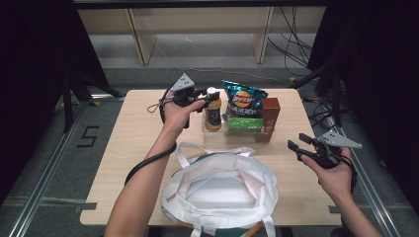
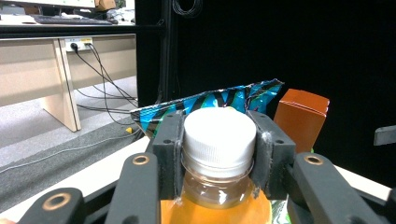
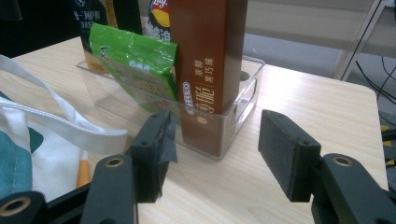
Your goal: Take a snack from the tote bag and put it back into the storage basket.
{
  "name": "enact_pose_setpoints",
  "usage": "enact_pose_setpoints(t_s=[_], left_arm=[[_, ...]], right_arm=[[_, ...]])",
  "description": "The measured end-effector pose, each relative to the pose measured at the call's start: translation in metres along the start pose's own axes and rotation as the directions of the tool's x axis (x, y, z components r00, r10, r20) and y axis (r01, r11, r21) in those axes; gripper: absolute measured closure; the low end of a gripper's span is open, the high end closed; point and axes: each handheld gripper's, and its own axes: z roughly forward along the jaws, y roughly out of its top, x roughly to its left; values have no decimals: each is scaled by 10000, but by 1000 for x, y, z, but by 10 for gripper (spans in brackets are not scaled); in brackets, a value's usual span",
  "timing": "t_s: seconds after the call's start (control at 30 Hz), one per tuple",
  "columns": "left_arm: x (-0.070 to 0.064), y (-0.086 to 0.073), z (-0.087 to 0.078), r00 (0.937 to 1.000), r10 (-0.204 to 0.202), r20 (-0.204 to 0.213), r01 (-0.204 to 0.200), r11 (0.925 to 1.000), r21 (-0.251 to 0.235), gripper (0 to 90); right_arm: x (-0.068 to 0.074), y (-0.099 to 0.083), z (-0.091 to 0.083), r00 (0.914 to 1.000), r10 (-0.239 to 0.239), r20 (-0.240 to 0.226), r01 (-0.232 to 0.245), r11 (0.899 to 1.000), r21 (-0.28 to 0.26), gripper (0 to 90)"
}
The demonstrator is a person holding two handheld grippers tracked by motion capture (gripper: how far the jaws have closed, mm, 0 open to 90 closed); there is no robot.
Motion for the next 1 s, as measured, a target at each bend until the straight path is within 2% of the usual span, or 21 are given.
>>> enact_pose_setpoints(t_s=[0.37, 0.4, 0.5, 0.57, 0.63, 0.8, 0.83, 0.93, 1.0], left_arm=[[1, -4, 0, 10000, -81, 15, 81, 9999, 82, 587], [1, -5, 0, 10000, -63, 3, 63, 9999, 114, 587], [1, -7, 1, 9999, -125, 0, 125, 9998, 133, 587], [1, -8, 1, 9999, -105, 4, 105, 9998, 142, 587], [1, -8, 1, 10000, -98, 12, 98, 9998, 173, 587], [1, -10, 2, 9999, -144, -20, 144, 9997, 182, 587], [1, -10, 2, 9999, -144, -19, 144, 9997, 194, 587], [1, -11, 2, 9999, -111, -15, 111, 9997, 237, 587], [1, -13, 1, 9999, -156, -20, 157, 9996, 249, 587]], right_arm=[[1, 0, -1, 10000, 64, -36, -63, 10000, 66, 451], [0, 0, 0, 9999, -116, -34, 116, 9999, 46, 450], [0, 0, 0, 9999, -136, -45, 136, 9999, 50, 450], [1, 0, -1, 10000, 86, -41, -85, 9999, 64, 450], [0, 0, 0, 9999, -137, -47, 137, 9999, 39, 451], [0, 0, -1, 9999, -103, -2, 103, 9999, 114, 451], [1, 0, 0, 9999, 109, -47, -108, 9999, 42, 451], [0, 0, 0, 9999, -149, -43, 149, 9999, 70, 451], [0, 0, -1, 9999, -137, -75, 138, 9998, 114, 451]])
